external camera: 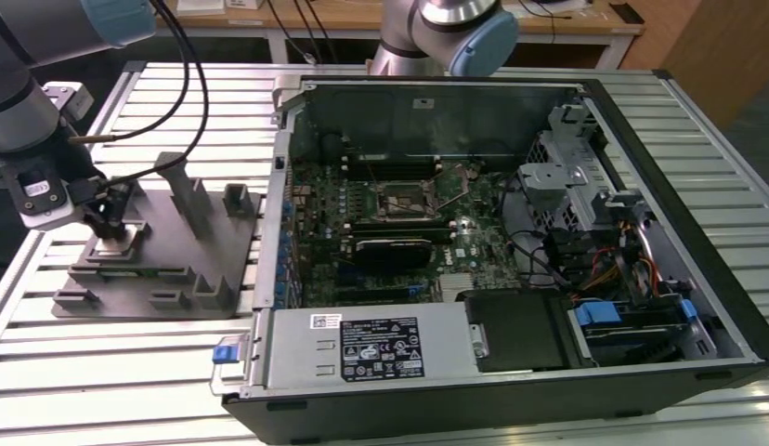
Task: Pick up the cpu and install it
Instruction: 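Pick up the cpu and move it towards the insertion slot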
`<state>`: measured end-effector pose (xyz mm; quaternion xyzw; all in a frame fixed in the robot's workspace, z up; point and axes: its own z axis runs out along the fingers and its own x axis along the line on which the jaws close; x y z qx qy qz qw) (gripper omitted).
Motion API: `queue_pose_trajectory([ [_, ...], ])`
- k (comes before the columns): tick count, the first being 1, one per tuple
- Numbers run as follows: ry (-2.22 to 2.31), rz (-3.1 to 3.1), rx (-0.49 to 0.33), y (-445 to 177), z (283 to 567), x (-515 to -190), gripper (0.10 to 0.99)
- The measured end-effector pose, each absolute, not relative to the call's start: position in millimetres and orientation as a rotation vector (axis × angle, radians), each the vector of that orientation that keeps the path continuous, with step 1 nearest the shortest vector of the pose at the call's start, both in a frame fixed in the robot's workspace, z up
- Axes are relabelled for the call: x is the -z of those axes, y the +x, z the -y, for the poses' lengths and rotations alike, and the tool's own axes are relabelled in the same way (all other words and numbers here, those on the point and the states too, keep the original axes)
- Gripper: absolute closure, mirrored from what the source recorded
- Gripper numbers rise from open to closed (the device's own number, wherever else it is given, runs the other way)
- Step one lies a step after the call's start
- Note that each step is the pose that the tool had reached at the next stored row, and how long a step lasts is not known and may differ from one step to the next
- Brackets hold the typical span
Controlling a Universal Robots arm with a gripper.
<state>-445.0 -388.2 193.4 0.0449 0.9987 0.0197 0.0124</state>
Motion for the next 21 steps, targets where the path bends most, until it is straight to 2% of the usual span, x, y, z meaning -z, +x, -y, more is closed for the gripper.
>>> queue_pose_trajectory([
  [1,0.140,-3.113,-0.061,-445.1,388.2,-193.4,0.792],
  [2,0.140,-3.113,-0.061,-445.0,388.2,-193.4,0.792],
  [3,0.140,-3.113,-0.061,-445.1,388.2,-193.4,0.733],
  [4,0.140,-3.113,-0.061,-445.0,388.2,-193.4,0.733],
  [6,0.140,-3.113,-0.061,-445.0,388.2,-193.4,0.616],
  [7,0.140,-3.113,-0.061,-445.0,388.2,-193.3,0.616],
  [8,0.140,-3.113,-0.061,-445.1,388.2,-193.3,0.553],
  [21,0.069,-3.116,-0.055,-444.4,390.0,-191.8,0.553],
])
